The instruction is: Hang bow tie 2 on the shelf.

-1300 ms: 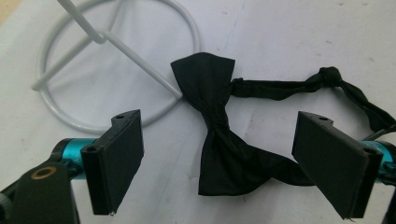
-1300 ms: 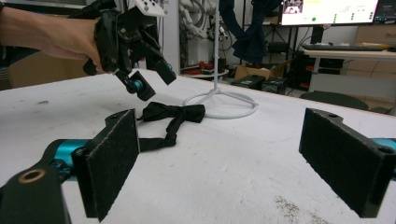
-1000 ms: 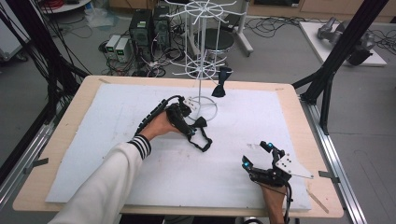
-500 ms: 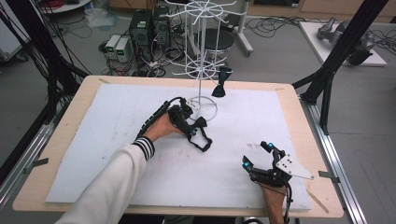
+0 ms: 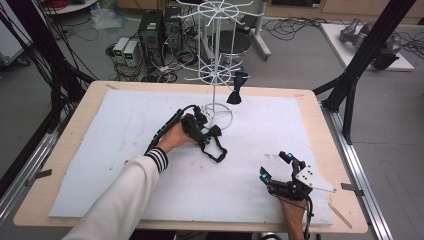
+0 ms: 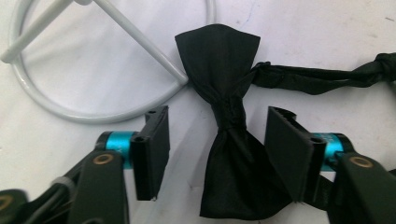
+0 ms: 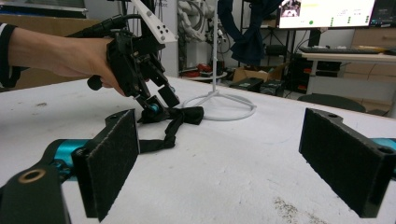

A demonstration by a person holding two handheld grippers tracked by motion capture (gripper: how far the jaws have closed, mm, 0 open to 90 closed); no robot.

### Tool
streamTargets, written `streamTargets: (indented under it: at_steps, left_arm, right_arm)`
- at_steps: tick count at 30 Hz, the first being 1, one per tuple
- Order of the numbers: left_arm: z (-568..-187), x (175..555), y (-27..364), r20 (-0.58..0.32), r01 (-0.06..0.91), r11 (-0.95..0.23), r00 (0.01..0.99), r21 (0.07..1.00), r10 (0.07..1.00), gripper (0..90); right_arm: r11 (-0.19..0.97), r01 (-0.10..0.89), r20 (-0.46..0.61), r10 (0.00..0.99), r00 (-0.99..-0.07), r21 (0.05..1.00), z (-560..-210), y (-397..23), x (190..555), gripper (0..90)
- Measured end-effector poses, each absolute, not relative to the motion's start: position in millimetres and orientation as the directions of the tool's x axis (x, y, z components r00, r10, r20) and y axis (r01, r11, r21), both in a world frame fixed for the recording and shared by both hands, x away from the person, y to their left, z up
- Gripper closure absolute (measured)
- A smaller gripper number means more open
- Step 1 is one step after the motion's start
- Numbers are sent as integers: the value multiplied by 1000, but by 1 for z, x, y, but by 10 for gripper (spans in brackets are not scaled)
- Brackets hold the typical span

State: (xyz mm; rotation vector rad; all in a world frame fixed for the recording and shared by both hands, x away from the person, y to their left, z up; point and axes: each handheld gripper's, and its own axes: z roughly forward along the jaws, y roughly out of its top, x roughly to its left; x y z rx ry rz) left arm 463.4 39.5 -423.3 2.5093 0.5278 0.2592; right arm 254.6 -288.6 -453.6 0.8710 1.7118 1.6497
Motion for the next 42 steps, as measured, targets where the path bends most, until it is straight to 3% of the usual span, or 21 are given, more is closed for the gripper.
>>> streamTargets:
  at_steps: [9, 13, 22, 42]
  left_arm:
    - [-422, 462, 40, 50, 322, -766, 907, 556, 418, 623]
    - [-420, 459, 38, 59, 325, -763, 902, 559, 428, 759]
    - [-418, 456, 40, 77, 312, -776, 905, 549, 418, 774]
    - [-399, 445, 65, 40, 286, -692, 909, 662, 415, 774]
  right_arm:
    - [9, 54, 25, 797, -604, 998, -454, -289, 254, 116]
    - [13, 50, 20, 797, -604, 999, -454, -289, 254, 116]
    - [16, 44, 14, 796, -605, 999, -454, -289, 255, 116]
    - [19, 47, 13, 796, -605, 999, -454, -288, 254, 116]
